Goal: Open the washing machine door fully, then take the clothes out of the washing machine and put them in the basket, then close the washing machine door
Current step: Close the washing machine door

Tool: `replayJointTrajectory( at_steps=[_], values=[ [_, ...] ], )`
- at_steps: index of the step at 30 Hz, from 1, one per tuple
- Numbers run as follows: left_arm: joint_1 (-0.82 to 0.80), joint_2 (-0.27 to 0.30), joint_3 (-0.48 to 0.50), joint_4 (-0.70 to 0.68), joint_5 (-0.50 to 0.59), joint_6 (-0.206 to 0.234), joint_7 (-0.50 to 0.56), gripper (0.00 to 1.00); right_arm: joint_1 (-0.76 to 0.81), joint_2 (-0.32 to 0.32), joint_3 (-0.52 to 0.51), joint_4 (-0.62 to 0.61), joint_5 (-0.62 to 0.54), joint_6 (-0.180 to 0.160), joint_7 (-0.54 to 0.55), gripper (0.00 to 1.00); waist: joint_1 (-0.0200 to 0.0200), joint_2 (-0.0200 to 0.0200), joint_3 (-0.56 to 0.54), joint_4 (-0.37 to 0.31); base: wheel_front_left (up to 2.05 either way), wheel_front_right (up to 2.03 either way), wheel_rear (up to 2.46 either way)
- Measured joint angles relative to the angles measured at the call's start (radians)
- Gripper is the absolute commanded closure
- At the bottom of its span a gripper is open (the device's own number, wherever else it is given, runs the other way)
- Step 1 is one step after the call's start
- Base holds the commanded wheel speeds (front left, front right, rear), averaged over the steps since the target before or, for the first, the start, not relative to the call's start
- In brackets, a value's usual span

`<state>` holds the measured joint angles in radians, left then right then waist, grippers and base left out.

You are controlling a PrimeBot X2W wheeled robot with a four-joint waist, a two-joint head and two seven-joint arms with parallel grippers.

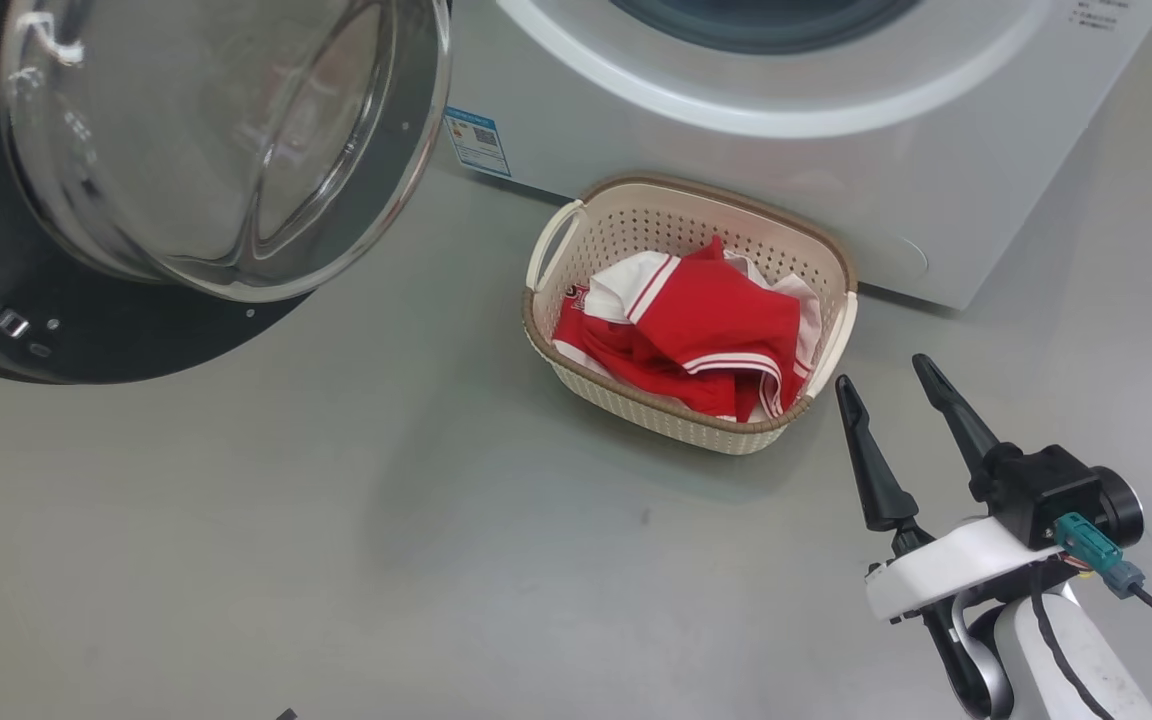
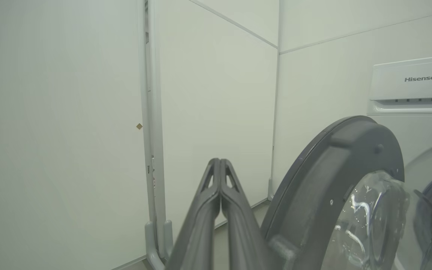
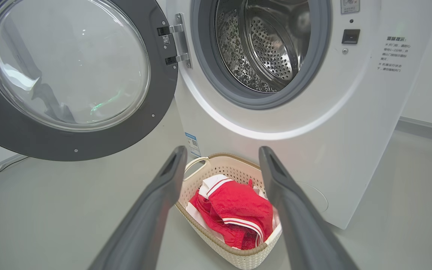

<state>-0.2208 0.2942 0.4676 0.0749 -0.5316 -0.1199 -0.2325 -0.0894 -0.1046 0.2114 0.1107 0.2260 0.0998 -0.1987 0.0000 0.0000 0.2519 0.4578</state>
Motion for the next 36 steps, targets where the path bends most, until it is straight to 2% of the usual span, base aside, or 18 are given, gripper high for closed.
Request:
replayJointTrajectory(
  at_steps=[2, 7, 10, 15, 18, 22, 27, 36],
  values=[
    [-0.034, 0.012, 0.053, 0.042, -0.069, 0.0, 0.023, 1.0, -0.009, -0.002, 0.0, -0.01, -0.002, -0.006, 0.006, 0.0, 0.0, 0.0, 0.015, -0.015, 0.0, 0.0, 0.0],
    [-0.136, 0.002, 0.163, 0.174, -0.313, 0.0, 0.124, 1.0, -0.017, -0.016, -0.002, -0.025, -0.008, -0.006, 0.014, 0.0, 0.0, 0.0, 0.051, -0.054, 0.0, 0.0, 0.0],
    [-0.19, 0.01, 0.219, 0.237, -0.406, 0.002, 0.182, 1.0, -0.033, -0.019, -0.002, -0.031, -0.009, -0.006, 0.019, 0.0, 0.0, 0.0, 0.071, -0.079, 0.0, 0.0, 0.0],
    [-0.293, 0.038, 0.299, 0.337, -0.575, 0.038, 0.294, 1.0, -0.05, -0.02, -0.003, -0.039, -0.009, -0.006, 0.019, 0.0, 0.0, 0.0, 0.1, -0.121, 0.0, 0.0, 0.0],
    [-0.357, 0.045, 0.34, 0.397, -0.671, 0.075, 0.367, 1.0, -0.051, -0.021, -0.005, -0.039, -0.009, -0.006, 0.019, 0.0, 0.0, 0.0, 0.113, -0.145, 0.0, 0.0, 0.0],
    [-0.426, 0.064, 0.395, 0.463, -0.751, 0.143, 0.43, 1.0, -0.052, -0.021, -0.008, -0.039, -0.009, -0.006, 0.018, 0.0, 0.0, 0.0, 0.126, -0.17, 0.0, 0.0, 0.0],
    [-0.467, 0.103, 0.417, 0.536, -0.765, 0.223, 0.489, 1.0, -0.052, -0.022, -0.014, -0.041, -0.009, -0.006, 0.017, 0.0, 0.0, 0.0, 0.137, -0.186, 0.0, 0.0, 0.0],
    [-0.5, 0.129, 0.458, 0.647, -0.812, 0.23, 0.554, 1.0, -0.054, -0.022, -0.012, -0.041, -0.009, -0.006, 0.017, 0.0, 0.0, 0.0, 0.135, -0.191, 0.0, 0.0, 0.0]
  ],
)
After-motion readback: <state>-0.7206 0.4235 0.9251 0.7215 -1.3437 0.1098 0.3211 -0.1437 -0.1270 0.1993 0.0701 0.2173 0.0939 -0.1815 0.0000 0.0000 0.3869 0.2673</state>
